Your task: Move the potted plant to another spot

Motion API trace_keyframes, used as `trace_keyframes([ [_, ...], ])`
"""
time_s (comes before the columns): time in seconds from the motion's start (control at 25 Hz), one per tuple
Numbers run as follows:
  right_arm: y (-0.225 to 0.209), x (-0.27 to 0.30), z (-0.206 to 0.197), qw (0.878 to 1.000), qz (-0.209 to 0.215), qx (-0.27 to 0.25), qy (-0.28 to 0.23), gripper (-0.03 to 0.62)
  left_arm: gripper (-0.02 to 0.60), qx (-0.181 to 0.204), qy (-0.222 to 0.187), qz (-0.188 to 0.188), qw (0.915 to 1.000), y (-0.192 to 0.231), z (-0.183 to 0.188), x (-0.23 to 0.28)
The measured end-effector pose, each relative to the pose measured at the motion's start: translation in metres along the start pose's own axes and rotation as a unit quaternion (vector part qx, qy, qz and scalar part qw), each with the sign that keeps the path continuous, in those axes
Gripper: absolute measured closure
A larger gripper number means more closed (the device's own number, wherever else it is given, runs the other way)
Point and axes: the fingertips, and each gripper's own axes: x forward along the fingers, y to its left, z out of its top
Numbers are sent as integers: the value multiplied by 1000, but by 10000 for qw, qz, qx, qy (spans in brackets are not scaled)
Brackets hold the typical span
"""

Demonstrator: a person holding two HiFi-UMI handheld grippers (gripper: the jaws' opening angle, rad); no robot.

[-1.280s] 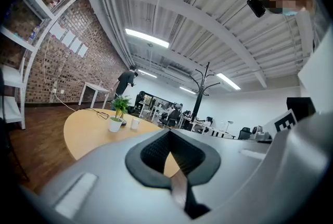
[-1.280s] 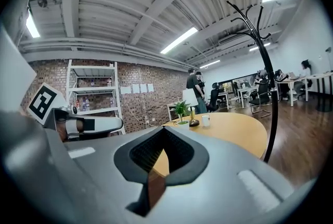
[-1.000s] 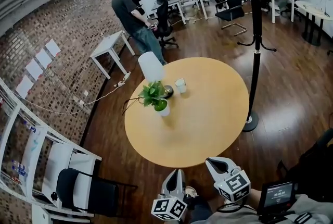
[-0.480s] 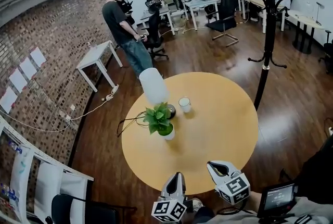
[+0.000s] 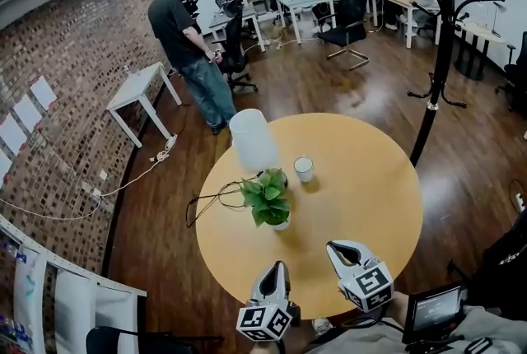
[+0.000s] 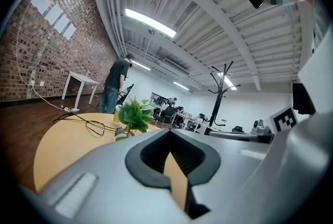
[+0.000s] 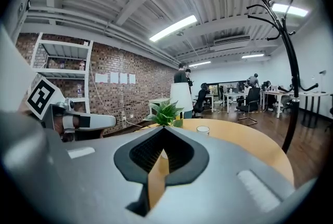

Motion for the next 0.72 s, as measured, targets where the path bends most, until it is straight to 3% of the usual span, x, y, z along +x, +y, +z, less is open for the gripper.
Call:
trace_keyframes([
  [0.24,1,26,1,9995,222,193,127,588,580,-61,26,158,9999,19,3,14],
  [0.44,-16,61,-9,9994,293,39,198,588,580,-87,153,385,9991,46,-8,38],
  [0.72,-23,105,-57,9974,443,118,554,588,580,-173,468,699,9963,92,-50,58],
])
